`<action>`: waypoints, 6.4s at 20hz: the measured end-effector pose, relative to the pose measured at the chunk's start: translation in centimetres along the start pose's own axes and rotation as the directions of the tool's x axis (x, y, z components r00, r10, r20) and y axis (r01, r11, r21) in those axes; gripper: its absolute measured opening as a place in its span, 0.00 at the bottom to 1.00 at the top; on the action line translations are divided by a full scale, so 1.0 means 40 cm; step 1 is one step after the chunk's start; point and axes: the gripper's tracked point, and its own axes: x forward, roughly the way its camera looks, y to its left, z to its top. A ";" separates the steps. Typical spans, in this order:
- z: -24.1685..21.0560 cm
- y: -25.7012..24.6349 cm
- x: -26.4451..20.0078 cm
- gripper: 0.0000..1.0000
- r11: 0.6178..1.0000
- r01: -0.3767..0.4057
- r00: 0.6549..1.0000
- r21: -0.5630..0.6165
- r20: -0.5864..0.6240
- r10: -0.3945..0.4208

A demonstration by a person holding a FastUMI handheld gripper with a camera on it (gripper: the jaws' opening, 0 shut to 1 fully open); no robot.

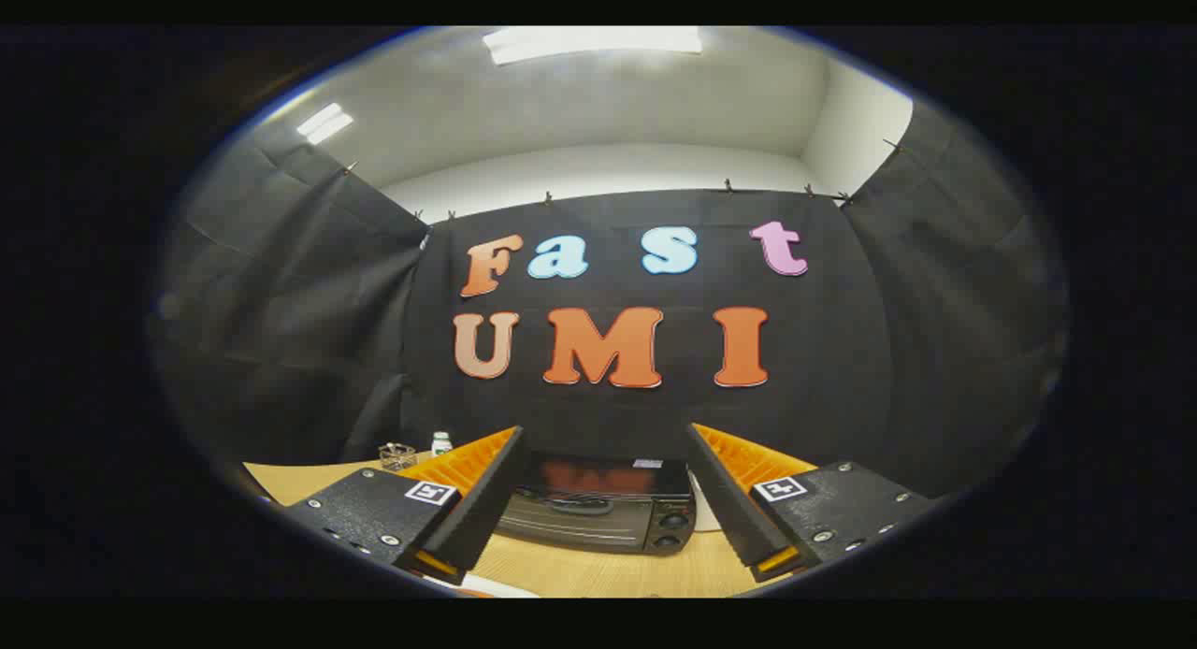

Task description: Open the toaster oven, put the food inside, and close the toaster oven door.

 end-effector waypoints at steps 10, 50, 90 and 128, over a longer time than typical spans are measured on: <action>-0.010 -0.042 -0.010 0.99 0.998 0.004 1.000 0.057 0.009 -0.004; -0.296 0.057 0.276 0.99 0.994 0.039 0.979 0.099 -0.201 -0.018; -0.732 0.170 -0.005 0.67 0.974 -0.107 0.805 0.197 -0.558 0.202; -0.774 0.322 -0.399 0.84 0.942 -0.288 0.666 0.173 -0.671 0.326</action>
